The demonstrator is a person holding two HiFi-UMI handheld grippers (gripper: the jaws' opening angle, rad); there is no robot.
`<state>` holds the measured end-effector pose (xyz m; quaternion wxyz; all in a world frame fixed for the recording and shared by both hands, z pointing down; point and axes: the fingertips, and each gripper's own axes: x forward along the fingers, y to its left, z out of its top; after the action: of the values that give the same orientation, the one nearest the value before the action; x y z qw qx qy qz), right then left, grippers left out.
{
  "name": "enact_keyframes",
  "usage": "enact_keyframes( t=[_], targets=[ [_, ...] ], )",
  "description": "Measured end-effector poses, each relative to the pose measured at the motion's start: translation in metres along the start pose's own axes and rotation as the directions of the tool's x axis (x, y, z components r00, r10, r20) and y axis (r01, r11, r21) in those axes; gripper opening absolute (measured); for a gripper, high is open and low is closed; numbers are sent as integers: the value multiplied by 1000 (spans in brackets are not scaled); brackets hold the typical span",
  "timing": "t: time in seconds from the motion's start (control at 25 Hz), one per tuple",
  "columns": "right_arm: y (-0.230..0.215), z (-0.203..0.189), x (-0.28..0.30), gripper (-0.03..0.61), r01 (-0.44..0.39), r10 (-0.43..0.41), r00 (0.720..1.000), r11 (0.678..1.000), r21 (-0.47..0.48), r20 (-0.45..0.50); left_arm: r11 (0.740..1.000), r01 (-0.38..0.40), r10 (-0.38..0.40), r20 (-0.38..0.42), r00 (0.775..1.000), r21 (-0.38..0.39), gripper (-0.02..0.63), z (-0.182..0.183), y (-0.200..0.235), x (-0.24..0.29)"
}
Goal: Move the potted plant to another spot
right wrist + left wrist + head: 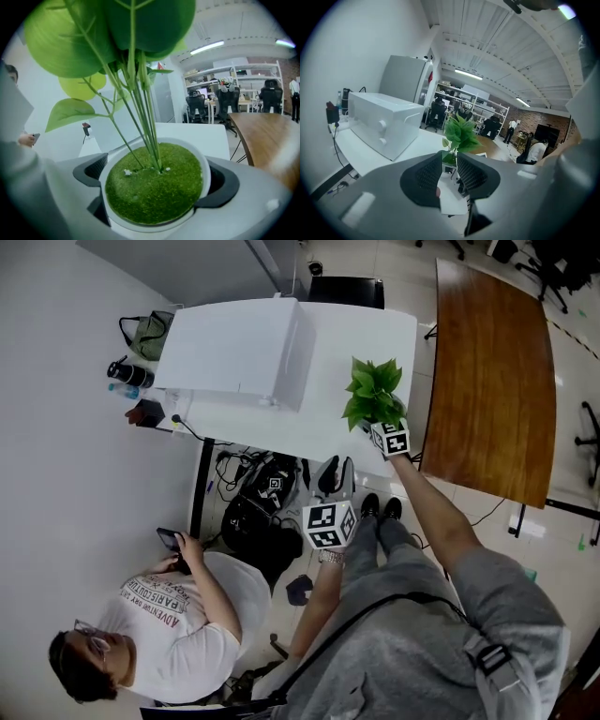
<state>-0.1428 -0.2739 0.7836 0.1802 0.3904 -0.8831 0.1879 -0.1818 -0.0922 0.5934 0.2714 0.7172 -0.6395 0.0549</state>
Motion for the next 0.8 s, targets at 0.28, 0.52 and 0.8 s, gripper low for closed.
enact_keyframes(
  t=[0.28,0.52,0.8],
  targets=[
    [3,-13,6,583,-74,75,997,996,50,-15,1000,12,-12,-14,1000,0,117,-3,-1,7],
    [-1,-18,-17,583,-92,93,995,995,46,-24,998,52,-52,-22,998,19,117,-3,-18,15],
    [-17,-25,-105,562,-90,85,995,987,129,49,993,102,-101,-22,995,57,117,-2,-48,22]
  ],
)
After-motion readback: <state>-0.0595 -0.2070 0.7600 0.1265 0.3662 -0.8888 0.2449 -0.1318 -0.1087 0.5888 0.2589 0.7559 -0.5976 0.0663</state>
